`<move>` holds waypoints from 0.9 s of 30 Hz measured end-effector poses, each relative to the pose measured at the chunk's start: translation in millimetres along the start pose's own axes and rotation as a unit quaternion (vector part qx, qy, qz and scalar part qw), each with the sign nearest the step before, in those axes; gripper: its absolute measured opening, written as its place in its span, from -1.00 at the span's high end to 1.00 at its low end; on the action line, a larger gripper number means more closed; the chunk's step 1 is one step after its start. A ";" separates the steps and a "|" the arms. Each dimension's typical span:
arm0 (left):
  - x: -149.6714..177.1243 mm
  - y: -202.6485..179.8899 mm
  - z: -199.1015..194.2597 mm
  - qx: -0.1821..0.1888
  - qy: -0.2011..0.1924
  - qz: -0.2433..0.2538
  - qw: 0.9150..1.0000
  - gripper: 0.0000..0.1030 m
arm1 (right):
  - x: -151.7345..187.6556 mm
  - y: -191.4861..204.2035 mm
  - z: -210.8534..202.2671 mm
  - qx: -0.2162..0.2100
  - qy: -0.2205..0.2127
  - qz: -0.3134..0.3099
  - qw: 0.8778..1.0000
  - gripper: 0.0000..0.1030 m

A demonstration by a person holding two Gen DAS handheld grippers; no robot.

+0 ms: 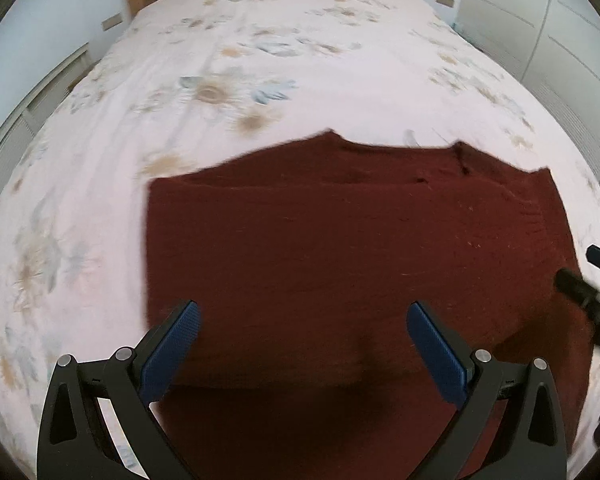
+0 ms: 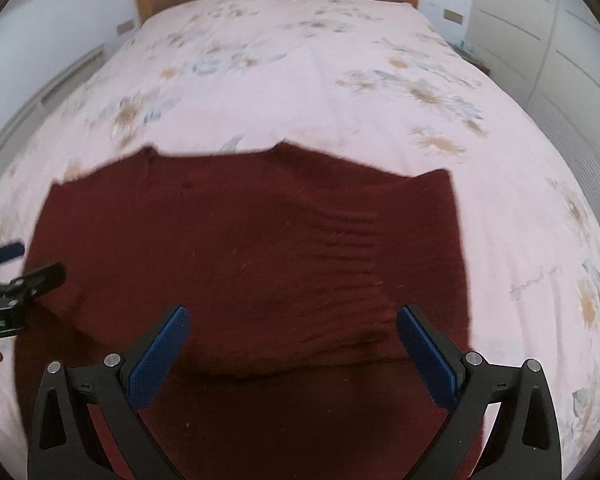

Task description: Fold small clothes

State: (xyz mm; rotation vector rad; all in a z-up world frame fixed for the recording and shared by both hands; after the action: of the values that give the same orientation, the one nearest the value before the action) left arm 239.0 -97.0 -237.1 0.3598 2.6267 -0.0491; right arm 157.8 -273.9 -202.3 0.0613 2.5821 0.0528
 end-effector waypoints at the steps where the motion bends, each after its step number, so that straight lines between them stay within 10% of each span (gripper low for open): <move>1: 1.1 -0.2 5.5 -0.004 0.003 0.003 1.000 -0.98 | 5.6 5.0 8.2 0.009 0.005 -0.012 1.000 -1.00; 9: 28.7 11.3 45.3 -0.044 0.030 0.014 0.998 -0.99 | 34.7 -23.1 37.5 0.014 0.026 0.006 1.000 -1.00; 27: 38.5 52.1 16.4 0.006 0.045 -0.041 0.998 -0.98 | 56.6 -100.1 -19.0 0.022 0.004 0.050 0.999 -0.99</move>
State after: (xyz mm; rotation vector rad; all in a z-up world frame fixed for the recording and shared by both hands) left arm 227.6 -39.0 -268.1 0.2648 2.7307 -0.0764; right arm 96.4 -371.2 -221.1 0.2056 2.5877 0.0334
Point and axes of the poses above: each gripper's, at about its wrist camera, not at the fingertips, and z roughly the way its jaws point, y to its left, x to its underside, the point moved 10 cm from there along z, roughly the way its jaws point, and after that the axes turned 1 degree about -x, right-handed, at the moved point
